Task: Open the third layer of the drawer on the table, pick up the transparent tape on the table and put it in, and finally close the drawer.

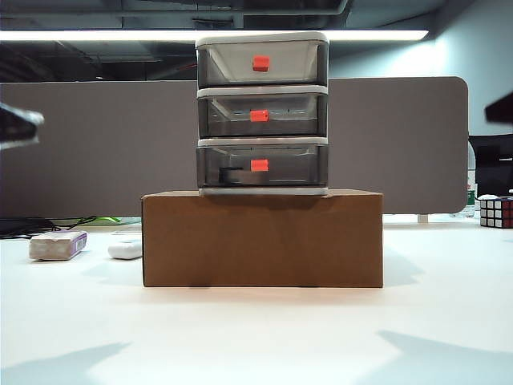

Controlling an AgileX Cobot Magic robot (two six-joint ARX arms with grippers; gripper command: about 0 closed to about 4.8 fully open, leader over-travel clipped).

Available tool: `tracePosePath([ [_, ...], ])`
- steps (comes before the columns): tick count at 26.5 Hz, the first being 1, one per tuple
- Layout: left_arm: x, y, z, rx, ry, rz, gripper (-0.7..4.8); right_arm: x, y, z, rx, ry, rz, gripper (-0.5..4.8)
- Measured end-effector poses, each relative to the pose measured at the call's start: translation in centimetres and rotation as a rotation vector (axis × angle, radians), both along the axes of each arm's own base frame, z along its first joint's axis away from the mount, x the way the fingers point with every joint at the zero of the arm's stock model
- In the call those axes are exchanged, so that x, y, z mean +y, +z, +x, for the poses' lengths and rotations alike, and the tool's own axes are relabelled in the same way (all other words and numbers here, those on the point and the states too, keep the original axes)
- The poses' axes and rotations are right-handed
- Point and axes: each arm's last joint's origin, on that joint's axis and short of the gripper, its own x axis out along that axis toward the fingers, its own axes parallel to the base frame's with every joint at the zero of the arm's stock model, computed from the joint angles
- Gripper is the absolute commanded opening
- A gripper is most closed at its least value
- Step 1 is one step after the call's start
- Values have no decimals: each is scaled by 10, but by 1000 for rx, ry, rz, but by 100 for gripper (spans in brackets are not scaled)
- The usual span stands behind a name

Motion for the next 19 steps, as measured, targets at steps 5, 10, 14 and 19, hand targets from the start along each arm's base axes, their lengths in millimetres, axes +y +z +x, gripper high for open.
tracePosePath([
  [5,-2,-6,2,-18,2,-13,-5,3,-12,4,-21,10,27,-5],
  [10,3,-8,8,-27,68,26,-5,1,-14,5,-21,-4,-2,-5],
  [14,17,-11,21,5,166,46,-5,-9,-15,10,-25,-118,-25,-5],
  [19,39,-11,35,23,313,26,-5,-23,-15,16,-23,-276,-29,-5],
])
